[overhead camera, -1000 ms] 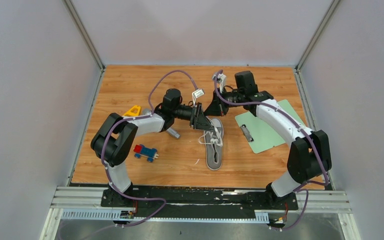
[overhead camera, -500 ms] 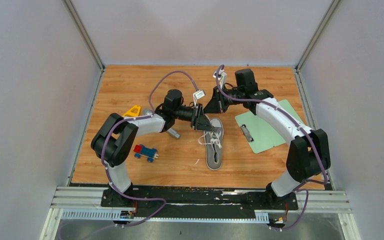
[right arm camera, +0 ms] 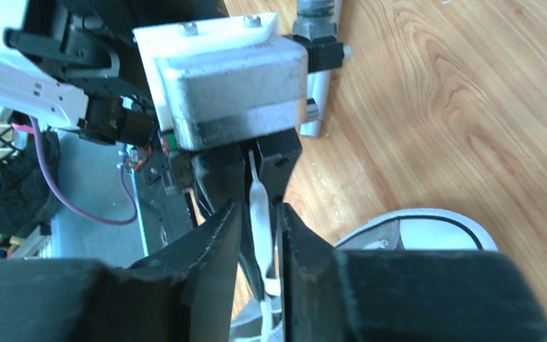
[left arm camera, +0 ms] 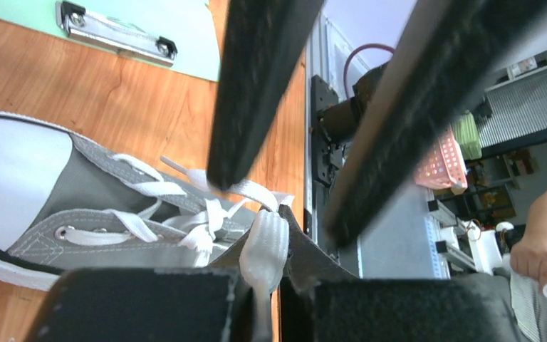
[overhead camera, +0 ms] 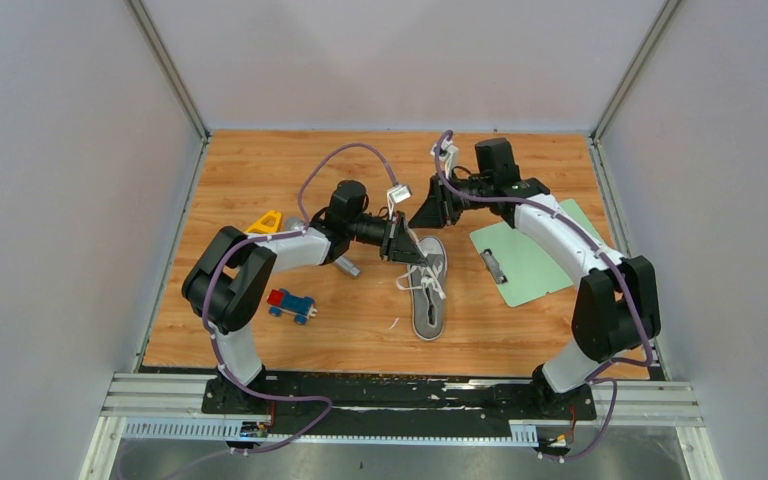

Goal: Tie the shoes
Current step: Cross the shoelace with the shoelace.

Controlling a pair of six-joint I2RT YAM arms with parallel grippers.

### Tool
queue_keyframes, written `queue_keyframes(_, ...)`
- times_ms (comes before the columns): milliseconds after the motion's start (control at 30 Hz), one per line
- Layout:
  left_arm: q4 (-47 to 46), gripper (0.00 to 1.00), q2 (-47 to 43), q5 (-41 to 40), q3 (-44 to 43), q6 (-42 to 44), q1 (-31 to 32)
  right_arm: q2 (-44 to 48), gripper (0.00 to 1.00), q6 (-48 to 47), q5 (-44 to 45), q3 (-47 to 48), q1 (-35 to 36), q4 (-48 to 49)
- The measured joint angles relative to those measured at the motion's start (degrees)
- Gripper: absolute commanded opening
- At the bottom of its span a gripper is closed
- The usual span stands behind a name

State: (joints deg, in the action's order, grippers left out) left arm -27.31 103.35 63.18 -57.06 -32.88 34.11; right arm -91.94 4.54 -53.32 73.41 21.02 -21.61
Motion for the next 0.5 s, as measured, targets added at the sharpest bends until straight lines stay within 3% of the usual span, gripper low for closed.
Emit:
queue_keyframes(233, 6.05, 0.0, -0.07, 1.51, 0.0, 6.75, 0.0, 2.89, 0.46, -20.96, -2.58, -2.49, -5.9, -12.41)
queue_keyframes(333, 6.75, 0.0, -0.07, 2.21, 0.0, 7.69, 0.0, 5.97, 0.47, -30.82, -1.81, -5.38, -6.45, -16.79)
queue_keyframes(500, 6.78, 0.0, -0.07, 4.07, 0.0, 7.65, 0.0, 8.07, 0.46, -44.87, 3.3, -6.73, -1.07, -20.5)
